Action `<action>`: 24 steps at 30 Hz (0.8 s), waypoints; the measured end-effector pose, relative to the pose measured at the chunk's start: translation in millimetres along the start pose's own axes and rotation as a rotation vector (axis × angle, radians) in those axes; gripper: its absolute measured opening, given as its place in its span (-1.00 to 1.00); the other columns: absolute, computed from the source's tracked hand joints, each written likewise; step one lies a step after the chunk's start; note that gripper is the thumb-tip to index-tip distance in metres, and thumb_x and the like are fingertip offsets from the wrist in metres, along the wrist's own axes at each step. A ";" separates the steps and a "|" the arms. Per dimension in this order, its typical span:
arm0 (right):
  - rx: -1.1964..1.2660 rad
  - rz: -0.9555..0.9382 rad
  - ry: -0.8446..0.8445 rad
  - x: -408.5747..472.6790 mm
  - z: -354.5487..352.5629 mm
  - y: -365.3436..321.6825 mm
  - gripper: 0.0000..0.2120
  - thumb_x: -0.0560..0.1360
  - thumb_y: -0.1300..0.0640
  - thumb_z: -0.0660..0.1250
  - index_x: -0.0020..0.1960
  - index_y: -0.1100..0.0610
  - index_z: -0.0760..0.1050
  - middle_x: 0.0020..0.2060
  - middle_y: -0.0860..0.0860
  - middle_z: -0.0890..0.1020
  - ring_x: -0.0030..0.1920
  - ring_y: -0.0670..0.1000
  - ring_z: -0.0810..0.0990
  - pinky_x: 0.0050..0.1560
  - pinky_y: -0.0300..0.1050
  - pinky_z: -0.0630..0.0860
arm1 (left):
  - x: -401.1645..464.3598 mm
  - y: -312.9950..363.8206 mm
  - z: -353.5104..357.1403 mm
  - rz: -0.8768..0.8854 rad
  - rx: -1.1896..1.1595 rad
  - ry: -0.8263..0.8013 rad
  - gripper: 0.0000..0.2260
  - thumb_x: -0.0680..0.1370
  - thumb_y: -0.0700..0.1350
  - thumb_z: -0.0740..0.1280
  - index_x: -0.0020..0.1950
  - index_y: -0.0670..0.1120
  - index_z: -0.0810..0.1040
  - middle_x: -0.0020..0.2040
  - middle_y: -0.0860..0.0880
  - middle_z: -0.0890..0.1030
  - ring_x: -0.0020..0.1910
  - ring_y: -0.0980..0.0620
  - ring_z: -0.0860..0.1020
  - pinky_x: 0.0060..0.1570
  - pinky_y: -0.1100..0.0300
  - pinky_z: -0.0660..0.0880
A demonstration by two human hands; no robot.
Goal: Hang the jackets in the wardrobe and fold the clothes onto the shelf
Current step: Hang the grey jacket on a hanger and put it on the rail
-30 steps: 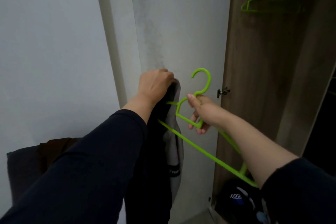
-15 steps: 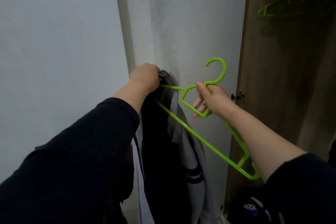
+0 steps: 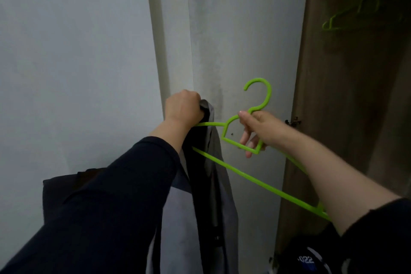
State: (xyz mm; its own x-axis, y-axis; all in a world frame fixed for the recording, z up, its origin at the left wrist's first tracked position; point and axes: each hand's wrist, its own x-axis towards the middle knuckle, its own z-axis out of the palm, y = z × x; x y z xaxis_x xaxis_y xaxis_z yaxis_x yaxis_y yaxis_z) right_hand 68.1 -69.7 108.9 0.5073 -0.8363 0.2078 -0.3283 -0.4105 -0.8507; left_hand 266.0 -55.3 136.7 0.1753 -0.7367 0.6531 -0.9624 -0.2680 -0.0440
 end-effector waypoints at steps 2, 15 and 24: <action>-0.022 -0.043 0.083 6.7 19.8 4.1 -0.66 0.64 -0.06 0.04 -0.08 0.18 0.39 -0.34 0.14 0.64 -0.54 0.08 0.59 -0.59 -0.28 0.33 | -1.1 13.3 0.3 -0.021 -0.080 -0.032 -0.78 0.51 -0.11 0.22 0.04 -0.14 0.60 0.01 -0.18 0.61 -0.01 -0.24 0.60 -0.20 0.12 0.40; -0.044 -0.228 0.284 32.5 26.2 -20.1 -0.53 0.60 -0.16 0.08 -0.29 0.13 0.46 -0.43 0.10 0.67 -0.44 0.11 0.66 -0.32 -0.09 0.56 | 5.5 -16.1 -22.4 0.272 -0.275 -0.200 -0.74 0.66 0.00 0.00 0.07 -0.02 0.46 0.11 -0.13 0.58 0.12 -0.15 0.50 0.10 0.03 0.29; -0.640 -0.227 1.047 29.1 56.5 -24.2 -0.56 0.39 -0.16 0.37 0.14 0.05 0.38 0.09 0.08 0.47 0.11 0.11 0.32 -0.02 0.02 0.22 | 15.6 -18.5 -21.3 0.031 -0.237 -0.109 -0.72 0.55 0.16 0.19 0.01 -0.06 0.34 0.13 -0.11 0.54 0.18 -0.13 0.46 0.03 0.01 0.22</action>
State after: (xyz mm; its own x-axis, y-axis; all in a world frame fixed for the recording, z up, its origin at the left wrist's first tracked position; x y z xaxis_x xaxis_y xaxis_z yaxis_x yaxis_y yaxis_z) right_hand 135.8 -63.6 108.2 -0.1785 -0.4899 0.8533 -0.7942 -0.4402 -0.4189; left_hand 282.1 -48.7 163.8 0.1539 -0.8082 0.5685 -0.9871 -0.1006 0.1242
